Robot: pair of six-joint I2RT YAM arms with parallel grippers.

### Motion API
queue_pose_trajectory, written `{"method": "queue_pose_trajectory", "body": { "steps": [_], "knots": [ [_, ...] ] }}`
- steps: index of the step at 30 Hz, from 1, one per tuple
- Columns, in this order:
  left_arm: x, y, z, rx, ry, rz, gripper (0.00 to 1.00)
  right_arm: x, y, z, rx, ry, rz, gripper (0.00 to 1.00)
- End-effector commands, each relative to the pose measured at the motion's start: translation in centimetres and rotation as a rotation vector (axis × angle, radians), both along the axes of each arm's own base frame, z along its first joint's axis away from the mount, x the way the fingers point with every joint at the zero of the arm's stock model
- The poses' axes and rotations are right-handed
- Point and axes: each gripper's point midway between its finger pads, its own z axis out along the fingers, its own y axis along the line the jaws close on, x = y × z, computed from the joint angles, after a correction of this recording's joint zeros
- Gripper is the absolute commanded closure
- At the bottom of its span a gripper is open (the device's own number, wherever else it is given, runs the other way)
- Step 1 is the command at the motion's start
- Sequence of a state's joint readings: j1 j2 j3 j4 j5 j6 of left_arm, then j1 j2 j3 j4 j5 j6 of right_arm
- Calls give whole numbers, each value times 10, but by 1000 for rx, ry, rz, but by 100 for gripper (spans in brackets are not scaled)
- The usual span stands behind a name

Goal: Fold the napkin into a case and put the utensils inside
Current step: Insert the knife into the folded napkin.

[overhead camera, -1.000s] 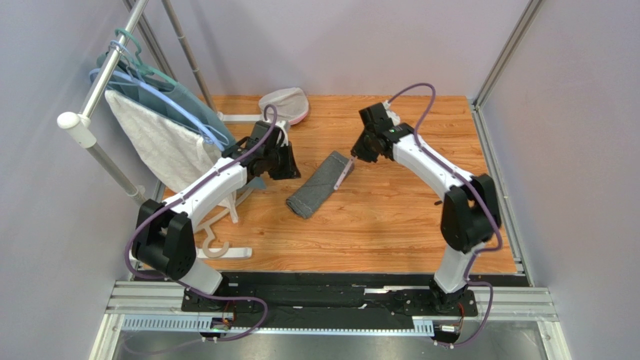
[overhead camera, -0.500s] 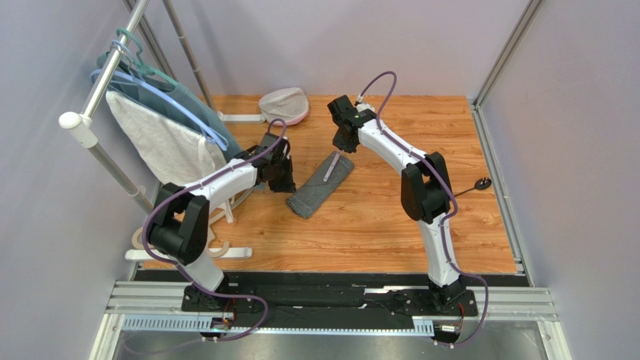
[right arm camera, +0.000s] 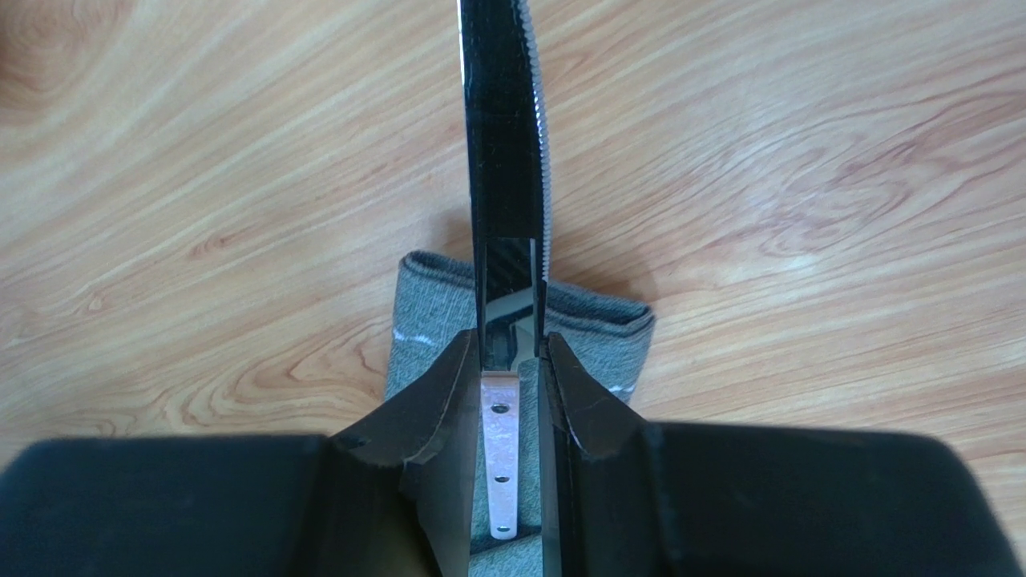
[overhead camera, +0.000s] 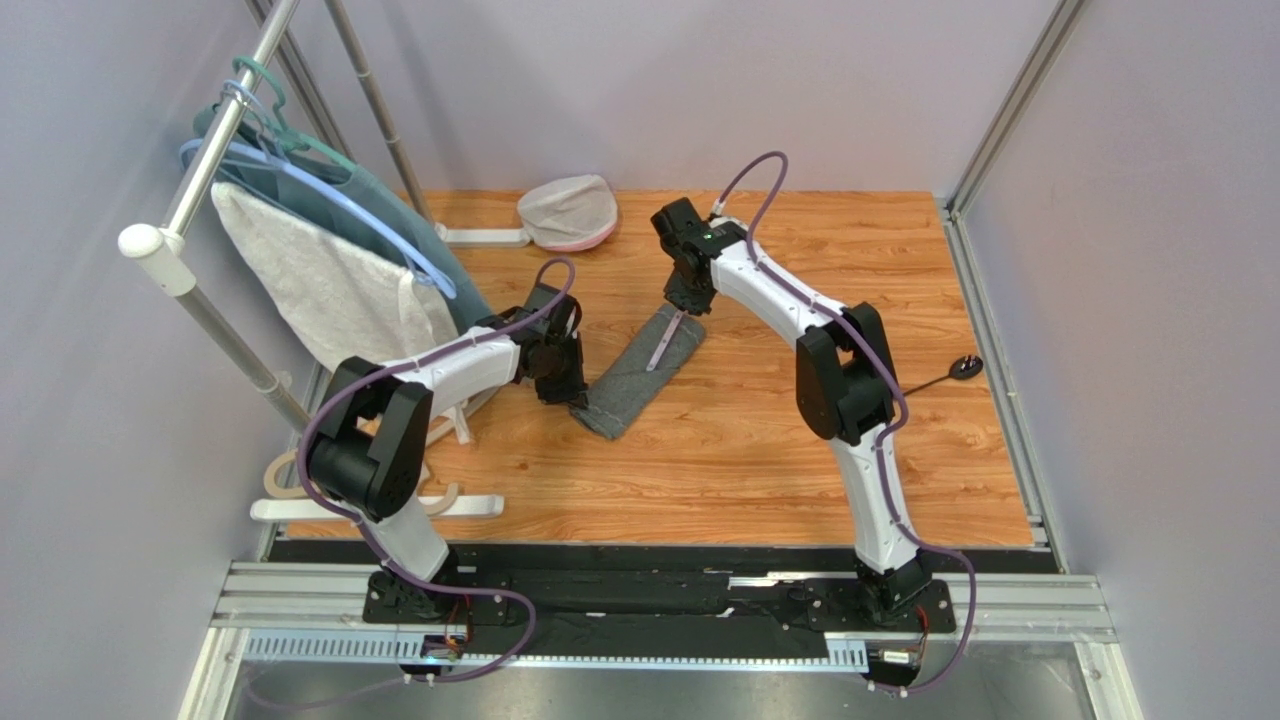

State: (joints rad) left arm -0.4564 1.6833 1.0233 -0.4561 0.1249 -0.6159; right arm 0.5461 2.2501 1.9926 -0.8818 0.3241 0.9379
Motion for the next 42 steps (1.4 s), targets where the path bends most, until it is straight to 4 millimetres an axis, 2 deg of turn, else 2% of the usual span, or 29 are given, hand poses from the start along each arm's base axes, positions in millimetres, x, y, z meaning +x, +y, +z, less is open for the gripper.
{"method": "queue_pose_trajectory", "body": {
  "steps": [1,6,11,16,21,26,32,35,41,42],
  "knots": [
    [0,-1,-3,-11,-5,15,93,-5,26,6,67,7,-1,100],
    [1,0,-2,-8,-12,18,94,-24,38,-5,131,86,-16,100],
    [0,0,-2,-10,-16,21,94,-41,40,-9,155,143,-37,100],
    [0,-3,0,-25,-17,22,94,-59,32,-20,126,202,-70,100],
    [1,-4,3,-31,-28,17,94,-71,39,-29,152,255,-60,100],
    [1,-5,5,-34,-34,14,94,-77,47,-30,175,275,-66,100],
    [1,-3,8,-28,-45,16,94,-89,43,-22,162,270,-106,100],
    [1,-4,8,-30,-44,18,94,-99,45,-25,180,286,-123,100],
    [1,-5,7,-32,-45,15,94,-96,52,-15,164,250,-88,99],
    [1,-4,8,-31,-48,10,94,-96,53,-13,158,243,-78,94]
  ]
}}
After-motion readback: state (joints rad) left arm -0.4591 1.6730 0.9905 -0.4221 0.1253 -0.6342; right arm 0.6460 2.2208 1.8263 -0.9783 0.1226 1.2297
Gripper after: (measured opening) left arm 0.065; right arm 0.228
